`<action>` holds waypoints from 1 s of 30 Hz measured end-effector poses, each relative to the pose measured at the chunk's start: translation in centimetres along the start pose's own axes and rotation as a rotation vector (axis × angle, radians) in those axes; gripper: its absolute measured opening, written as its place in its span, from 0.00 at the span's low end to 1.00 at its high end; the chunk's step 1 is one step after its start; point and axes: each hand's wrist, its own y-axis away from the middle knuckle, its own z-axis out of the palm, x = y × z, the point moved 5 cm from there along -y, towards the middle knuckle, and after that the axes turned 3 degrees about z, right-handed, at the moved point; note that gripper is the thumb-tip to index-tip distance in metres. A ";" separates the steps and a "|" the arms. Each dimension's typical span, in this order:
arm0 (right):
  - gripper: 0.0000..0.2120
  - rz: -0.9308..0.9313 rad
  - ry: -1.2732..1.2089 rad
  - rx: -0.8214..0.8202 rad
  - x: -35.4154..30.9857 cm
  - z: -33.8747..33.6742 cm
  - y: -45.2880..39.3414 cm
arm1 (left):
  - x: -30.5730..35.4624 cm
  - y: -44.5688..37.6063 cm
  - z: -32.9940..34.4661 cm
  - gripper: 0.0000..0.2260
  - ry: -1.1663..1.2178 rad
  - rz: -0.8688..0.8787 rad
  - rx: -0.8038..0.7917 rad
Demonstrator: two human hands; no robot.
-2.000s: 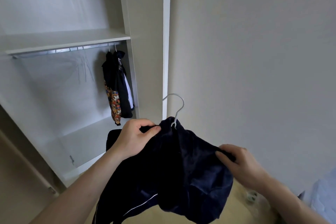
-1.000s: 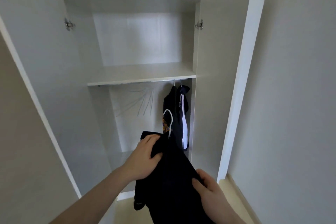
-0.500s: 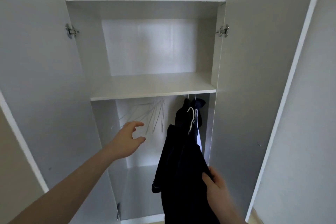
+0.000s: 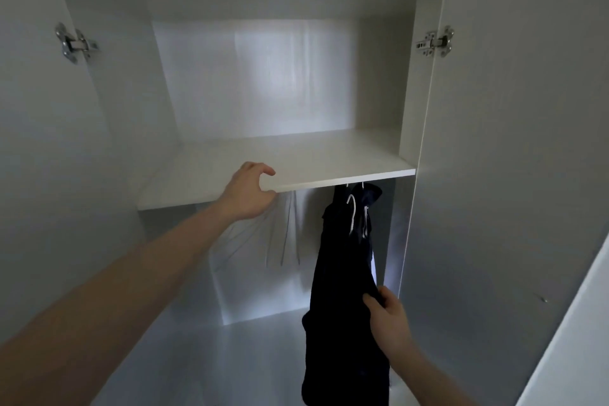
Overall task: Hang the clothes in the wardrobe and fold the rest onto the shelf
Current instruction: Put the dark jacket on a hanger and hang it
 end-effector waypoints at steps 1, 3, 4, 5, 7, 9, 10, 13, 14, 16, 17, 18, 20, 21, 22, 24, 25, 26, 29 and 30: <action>0.07 0.002 -0.002 0.002 -0.1 0.4 -1.2 | -0.6 -1.2 0.1 0.22 -0.007 -0.021 -0.011; 0.07 -0.002 -0.006 0.006 -0.3 1.1 -3.4 | -1.9 -3.1 0.5 0.23 -0.023 -0.076 -0.027; 0.08 -0.002 -0.003 -0.003 -0.4 1.5 -4.5 | -2.5 -4.0 0.8 0.23 -0.031 -0.100 -0.035; 0.08 0.001 0.005 -0.016 -0.5 1.8 -5.6 | -3.1 -4.8 1.2 0.23 -0.037 -0.119 -0.043; 0.08 0.012 0.026 -0.036 -0.4 2.4 -8.1 | -4.4 -6.3 1.9 0.24 -0.056 -0.151 -0.058; 0.07 0.010 0.047 -0.049 -0.1 2.7 -10.6 | -5.6 -7.6 2.4 0.24 -0.079 -0.184 -0.062; 0.08 0.004 0.053 -0.053 0.1 2.9 -11.7 | -6.1 -8.2 2.7 0.24 -0.087 -0.199 -0.067; 0.07 0.013 0.060 -0.072 0.7 3.4 -15.2 | -7.5 -9.8 3.4 0.24 -0.116 -0.233 -0.076; 0.07 0.015 0.070 -0.073 0.9 3.5 -16.4 | -7.9 -10.3 3.6 0.24 -0.128 -0.240 -0.072; 0.07 0.014 0.093 -0.068 1.0 3.9 -18.5 | -8.6 -11.0 4.0 0.25 -0.147 -0.254 -0.065; 0.07 0.019 0.094 -0.071 0.9 4.1 -19.4 | -8.9 -11.4 4.2 0.24 -0.149 -0.263 -0.070; 0.09 0.026 0.092 -0.077 0.9 4.3 -20.4 | -9.2 -11.7 4.5 0.24 -0.147 -0.273 -0.078; 0.10 0.030 0.095 -0.088 0.4 4.9 -21.9 | -10.0 -12.1 5.2 0.24 -0.139 -0.303 -0.096; 0.10 0.027 0.092 -0.089 0.2 5.2 -22.7 | -10.4 -12.3 5.6 0.25 -0.134 -0.320 -0.104; 0.10 0.023 0.082 -0.086 0.1 5.6 -23.5 | -10.7 -12.6 6.0 0.25 -0.133 -0.335 -0.109; 0.11 0.012 0.066 -0.073 -0.3 6.1 -25.0 | -11.3 -13.0 6.7 0.26 -0.160 -0.350 -0.105; 0.10 0.007 0.061 -0.067 -0.5 6.4 -25.8 | -11.5 -13.2 6.9 0.26 -0.172 -0.356 -0.103; 0.08 0.004 0.060 -0.062 -0.7 6.5 -26.6 | -11.7 -13.4 7.1 0.28 -0.177 -0.362 -0.101; 0.03 0.002 0.082 -0.052 -1.2 7.1 -28.6 | -12.5 -14.1 7.0 0.30 -0.162 -0.383 -0.089; 0.06 0.000 0.090 -0.048 -1.4 7.4 -29.2 | -12.9 -14.3 6.9 0.30 -0.154 -0.393 -0.080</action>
